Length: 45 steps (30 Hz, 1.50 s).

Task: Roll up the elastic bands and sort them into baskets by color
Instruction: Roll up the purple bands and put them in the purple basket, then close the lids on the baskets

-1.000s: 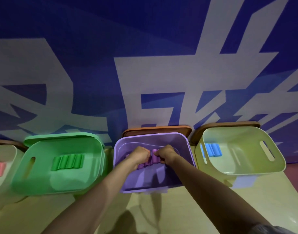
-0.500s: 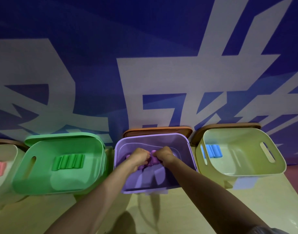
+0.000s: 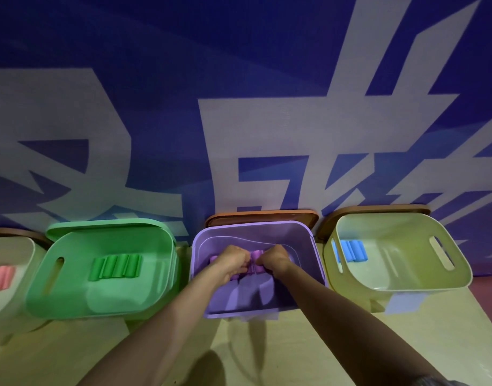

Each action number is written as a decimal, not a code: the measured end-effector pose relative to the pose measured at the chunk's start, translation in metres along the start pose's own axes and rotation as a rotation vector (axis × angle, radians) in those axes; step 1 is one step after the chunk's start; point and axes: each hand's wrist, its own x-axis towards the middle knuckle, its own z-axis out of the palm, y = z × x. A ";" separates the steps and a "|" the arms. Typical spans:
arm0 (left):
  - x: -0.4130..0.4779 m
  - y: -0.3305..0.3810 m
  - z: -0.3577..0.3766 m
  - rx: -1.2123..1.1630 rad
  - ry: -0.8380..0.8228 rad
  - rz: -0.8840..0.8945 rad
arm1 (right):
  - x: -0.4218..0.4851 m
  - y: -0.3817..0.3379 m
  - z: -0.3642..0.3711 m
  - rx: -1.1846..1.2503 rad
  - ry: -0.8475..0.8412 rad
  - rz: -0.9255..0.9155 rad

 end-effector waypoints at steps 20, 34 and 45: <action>-0.112 0.033 -0.042 -0.136 0.006 0.235 | -0.126 -0.036 -0.076 0.359 -0.135 -0.239; -0.217 -0.007 -0.248 -0.346 0.097 0.415 | -0.255 -0.158 0.081 0.320 -0.409 -0.538; -0.210 -0.032 -0.435 -0.392 0.271 0.351 | -0.260 -0.265 0.240 0.334 -0.425 -0.487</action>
